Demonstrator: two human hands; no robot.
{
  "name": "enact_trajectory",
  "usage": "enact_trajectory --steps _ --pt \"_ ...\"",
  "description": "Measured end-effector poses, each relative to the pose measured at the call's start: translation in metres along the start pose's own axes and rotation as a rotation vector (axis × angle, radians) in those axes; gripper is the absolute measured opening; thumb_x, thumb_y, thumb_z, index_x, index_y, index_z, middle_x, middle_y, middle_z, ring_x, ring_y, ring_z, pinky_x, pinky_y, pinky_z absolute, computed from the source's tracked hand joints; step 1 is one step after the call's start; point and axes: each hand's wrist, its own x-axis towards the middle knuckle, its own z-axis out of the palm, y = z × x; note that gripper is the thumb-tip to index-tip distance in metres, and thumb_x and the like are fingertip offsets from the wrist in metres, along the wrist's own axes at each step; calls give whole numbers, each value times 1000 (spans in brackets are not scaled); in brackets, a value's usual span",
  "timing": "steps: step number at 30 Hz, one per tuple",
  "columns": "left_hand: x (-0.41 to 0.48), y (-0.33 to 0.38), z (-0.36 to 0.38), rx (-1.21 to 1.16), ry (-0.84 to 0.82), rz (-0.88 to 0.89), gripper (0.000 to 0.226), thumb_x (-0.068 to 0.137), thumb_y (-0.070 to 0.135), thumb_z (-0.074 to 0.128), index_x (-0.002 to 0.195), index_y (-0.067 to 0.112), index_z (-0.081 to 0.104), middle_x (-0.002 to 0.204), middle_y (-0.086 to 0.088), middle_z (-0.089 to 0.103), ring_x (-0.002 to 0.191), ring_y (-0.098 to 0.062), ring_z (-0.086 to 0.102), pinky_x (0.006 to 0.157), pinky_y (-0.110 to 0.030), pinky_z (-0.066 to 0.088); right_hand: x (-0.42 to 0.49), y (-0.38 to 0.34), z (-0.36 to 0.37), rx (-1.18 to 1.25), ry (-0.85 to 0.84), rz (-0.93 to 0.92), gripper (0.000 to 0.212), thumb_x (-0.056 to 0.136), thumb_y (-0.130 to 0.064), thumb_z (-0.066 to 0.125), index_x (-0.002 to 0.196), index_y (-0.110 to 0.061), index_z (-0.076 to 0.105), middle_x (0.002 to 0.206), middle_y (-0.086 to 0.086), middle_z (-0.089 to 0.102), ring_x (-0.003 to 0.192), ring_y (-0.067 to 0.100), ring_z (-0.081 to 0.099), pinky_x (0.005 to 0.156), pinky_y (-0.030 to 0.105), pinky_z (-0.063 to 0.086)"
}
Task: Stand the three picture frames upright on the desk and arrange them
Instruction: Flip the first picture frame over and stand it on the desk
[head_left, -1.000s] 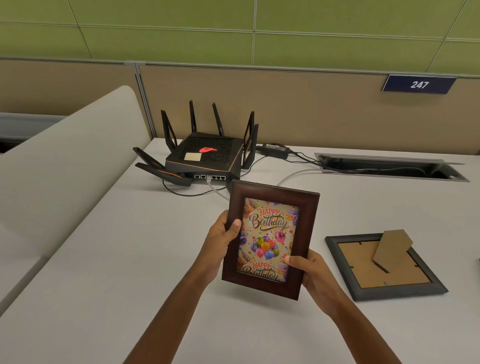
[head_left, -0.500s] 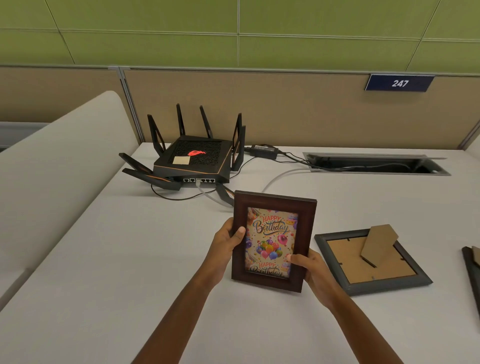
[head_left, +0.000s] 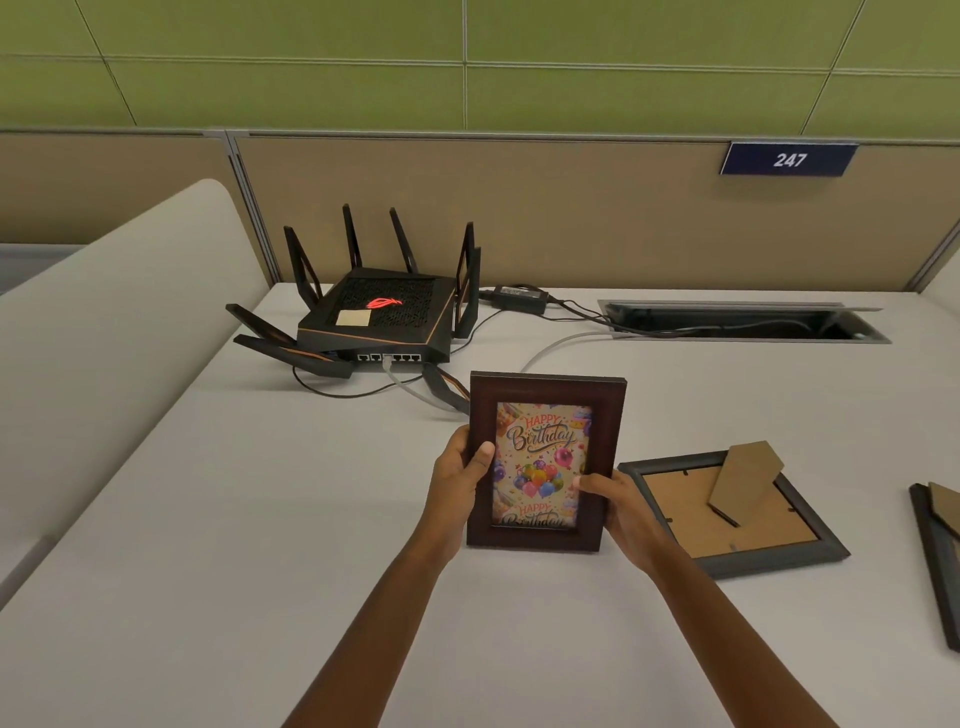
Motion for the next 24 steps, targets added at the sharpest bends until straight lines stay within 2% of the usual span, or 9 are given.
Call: enact_trajectory --steps 4,6,8,12,14,16,19,21,24 --pt "-2 2 6 -19 65 -1 30 96 18 39 125 12 45 109 0 57 85 -3 59 60 -8 54 8 -7 -1 -20 -23 7 22 84 -5 50 93 -20 62 80 -8 76 79 11 71 60 19 57" --pt "-3 3 9 -5 99 -1 31 96 19 39 125 12 45 112 0 57 94 -10 59 67 -14 53 11 -10 -1 -30 -41 0 20 77 -10 57 93 -19 63 82 -6 75 79 12 71 60 20 57" --pt "-5 3 11 7 123 0 31 95 18 40 125 10 46 116 -5 58 102 -15 56 76 -23 52 13 -11 -1 -31 -49 10 27 67 -16 59 94 -17 63 85 -3 74 80 14 71 61 21 57" --pt "-7 0 10 68 157 4 31 94 17 44 123 6 47 124 -15 59 103 -18 57 81 -29 52 14 -11 -4 -36 -60 24 21 82 -10 54 100 -17 61 100 4 69 92 19 67 76 30 57" --pt "-8 -4 10 150 187 25 33 93 16 47 125 6 44 128 -16 55 110 -22 56 86 -34 51 11 -12 -6 -65 -60 22 21 85 -11 53 102 -20 59 104 4 68 97 21 65 81 33 55" --pt "-13 -10 14 322 297 113 42 91 16 50 131 9 38 134 -15 49 122 -27 49 95 -39 47 6 -12 -10 -121 -47 1 20 84 -15 56 101 -25 59 100 -3 70 92 15 68 73 27 57" --pt "-22 -16 22 652 528 377 48 89 13 52 133 4 36 139 -21 43 128 -31 43 101 -47 42 -4 -12 -20 -204 11 -48 28 84 -22 60 111 -24 54 102 -4 68 92 9 66 66 15 54" --pt "-28 -16 31 747 511 553 49 85 7 51 132 3 37 139 -24 41 129 -28 40 101 -45 40 -11 -11 -29 -263 60 -92 30 84 -25 60 113 -25 51 104 -5 65 97 7 61 70 14 50" --pt "-37 -17 51 866 378 740 52 82 4 50 131 8 31 136 -26 44 129 -23 33 102 -44 38 -20 -11 -44 -350 107 -157 30 85 -24 58 115 -24 51 104 -4 63 100 6 58 77 14 46"
